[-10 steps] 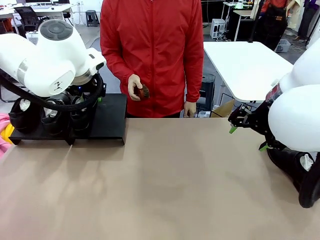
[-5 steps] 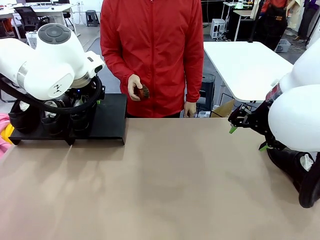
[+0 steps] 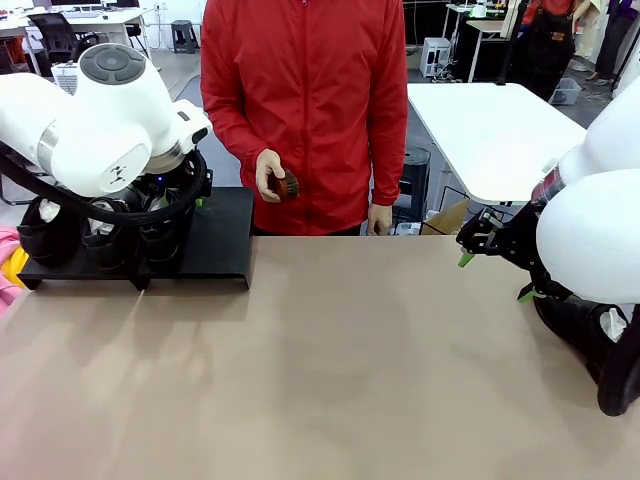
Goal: Organize the shoes by placing them on the stand.
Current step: Pick up one Shoe and place it in the middle of the table.
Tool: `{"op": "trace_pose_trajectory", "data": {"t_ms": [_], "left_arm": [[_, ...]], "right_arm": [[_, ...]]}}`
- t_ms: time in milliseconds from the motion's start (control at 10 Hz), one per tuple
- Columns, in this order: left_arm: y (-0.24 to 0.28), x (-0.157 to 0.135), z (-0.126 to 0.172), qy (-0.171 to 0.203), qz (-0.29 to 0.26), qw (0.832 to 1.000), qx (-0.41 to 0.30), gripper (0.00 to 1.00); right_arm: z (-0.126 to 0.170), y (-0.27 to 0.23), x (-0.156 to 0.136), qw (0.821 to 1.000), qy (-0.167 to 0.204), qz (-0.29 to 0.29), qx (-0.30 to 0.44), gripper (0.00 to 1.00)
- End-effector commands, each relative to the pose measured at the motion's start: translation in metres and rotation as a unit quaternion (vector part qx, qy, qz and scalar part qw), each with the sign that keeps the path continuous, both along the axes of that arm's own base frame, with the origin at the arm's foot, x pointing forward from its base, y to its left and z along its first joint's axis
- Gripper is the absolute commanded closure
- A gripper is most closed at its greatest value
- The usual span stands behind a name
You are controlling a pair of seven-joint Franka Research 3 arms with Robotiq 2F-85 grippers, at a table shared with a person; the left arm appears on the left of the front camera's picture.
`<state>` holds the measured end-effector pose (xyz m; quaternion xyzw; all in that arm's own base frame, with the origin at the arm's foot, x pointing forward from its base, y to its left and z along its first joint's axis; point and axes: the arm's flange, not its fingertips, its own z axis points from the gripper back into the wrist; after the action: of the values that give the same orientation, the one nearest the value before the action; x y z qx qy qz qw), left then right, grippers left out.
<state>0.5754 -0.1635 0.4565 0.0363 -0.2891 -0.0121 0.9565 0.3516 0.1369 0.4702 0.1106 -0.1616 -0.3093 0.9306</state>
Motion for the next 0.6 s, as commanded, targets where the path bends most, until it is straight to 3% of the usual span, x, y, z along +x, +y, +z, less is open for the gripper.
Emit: {"op": "trace_pose_trajectory", "data": {"t_ms": [0, 300, 500], "left_arm": [[0.0, 0.0, 0.0, 0.0, 0.0, 1.0, 0.0, 0.39], [-0.025, -0.044, 0.063, -0.1, -0.006, 0.994, 0.048, 0.39], [-0.056, -0.085, 0.105, -0.131, -0.03, 0.99, 0.044, 0.39]], "right_arm": [[0.0, -0.001, 0.002, 1.0, -0.005, 0.011, 0.011, 0.0], [0.0, -0.001, 0.002, 1.0, -0.005, 0.011, 0.011, 0.0], [0.0, -0.001, 0.002, 1.0, -0.005, 0.011, 0.011, 0.0]]}}
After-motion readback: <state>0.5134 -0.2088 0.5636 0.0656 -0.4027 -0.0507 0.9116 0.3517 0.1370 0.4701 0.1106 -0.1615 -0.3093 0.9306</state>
